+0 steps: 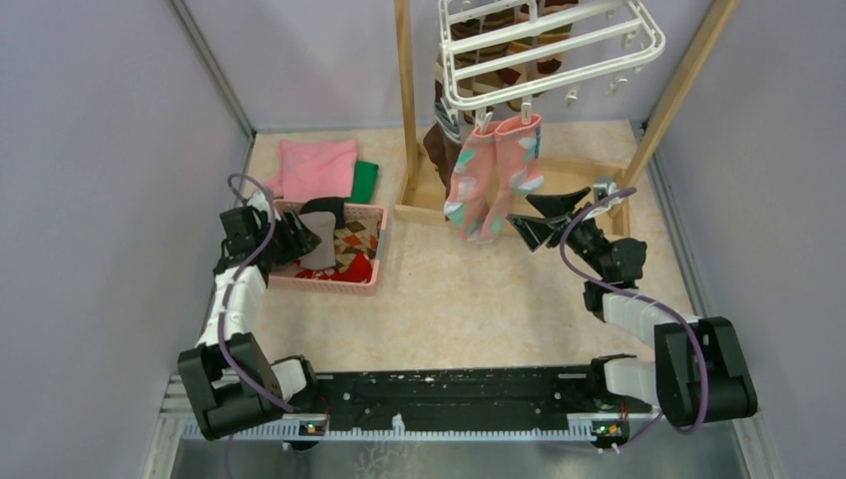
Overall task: Clip the socks to the hanger
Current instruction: Pick up the sock from the bin.
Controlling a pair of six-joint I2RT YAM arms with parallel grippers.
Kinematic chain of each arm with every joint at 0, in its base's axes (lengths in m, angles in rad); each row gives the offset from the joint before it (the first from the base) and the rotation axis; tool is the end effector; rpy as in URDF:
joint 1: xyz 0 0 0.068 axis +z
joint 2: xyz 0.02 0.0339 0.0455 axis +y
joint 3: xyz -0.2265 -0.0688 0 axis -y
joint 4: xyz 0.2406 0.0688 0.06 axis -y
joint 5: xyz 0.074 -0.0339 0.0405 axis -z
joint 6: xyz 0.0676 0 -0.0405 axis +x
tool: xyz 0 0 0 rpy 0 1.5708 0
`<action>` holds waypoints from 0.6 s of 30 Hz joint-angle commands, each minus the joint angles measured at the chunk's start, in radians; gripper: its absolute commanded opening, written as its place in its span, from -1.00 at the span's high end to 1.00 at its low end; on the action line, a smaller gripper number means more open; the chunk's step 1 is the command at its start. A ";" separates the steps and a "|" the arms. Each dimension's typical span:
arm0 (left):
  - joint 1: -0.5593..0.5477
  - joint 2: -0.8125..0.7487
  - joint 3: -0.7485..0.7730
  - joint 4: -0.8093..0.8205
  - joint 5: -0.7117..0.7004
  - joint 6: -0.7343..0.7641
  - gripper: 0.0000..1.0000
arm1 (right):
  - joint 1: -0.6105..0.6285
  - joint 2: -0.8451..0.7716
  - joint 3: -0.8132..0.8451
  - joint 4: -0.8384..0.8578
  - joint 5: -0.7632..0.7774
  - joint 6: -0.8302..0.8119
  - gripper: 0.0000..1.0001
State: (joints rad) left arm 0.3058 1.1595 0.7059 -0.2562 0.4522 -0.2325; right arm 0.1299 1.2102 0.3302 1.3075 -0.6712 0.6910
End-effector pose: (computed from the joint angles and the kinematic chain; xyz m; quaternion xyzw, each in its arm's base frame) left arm 0.2704 0.0544 0.1818 -0.1453 0.8786 -0.1887 0.4139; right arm 0.2475 0.0747 0.2308 -0.1247 0.5676 0.4802 0.6570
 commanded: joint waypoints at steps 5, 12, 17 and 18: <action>-0.019 0.027 0.007 0.026 0.049 0.039 -0.13 | 0.016 -0.034 0.037 0.021 -0.007 -0.018 -0.93; -0.019 0.038 0.010 0.053 0.198 0.062 -0.01 | 0.016 -0.037 0.034 0.011 -0.007 -0.025 -0.94; -0.021 0.085 0.056 0.025 0.049 0.019 -0.27 | 0.019 -0.037 0.035 0.013 -0.005 -0.024 -0.94; -0.026 0.102 0.071 0.022 0.035 0.014 -0.27 | 0.020 -0.038 0.035 0.013 -0.005 -0.025 -0.94</action>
State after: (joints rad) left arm 0.2909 1.2137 0.7136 -0.2493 0.5552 -0.2054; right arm 0.1356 1.1980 0.3302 1.2900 -0.6720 0.6815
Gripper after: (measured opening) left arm 0.631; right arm 0.968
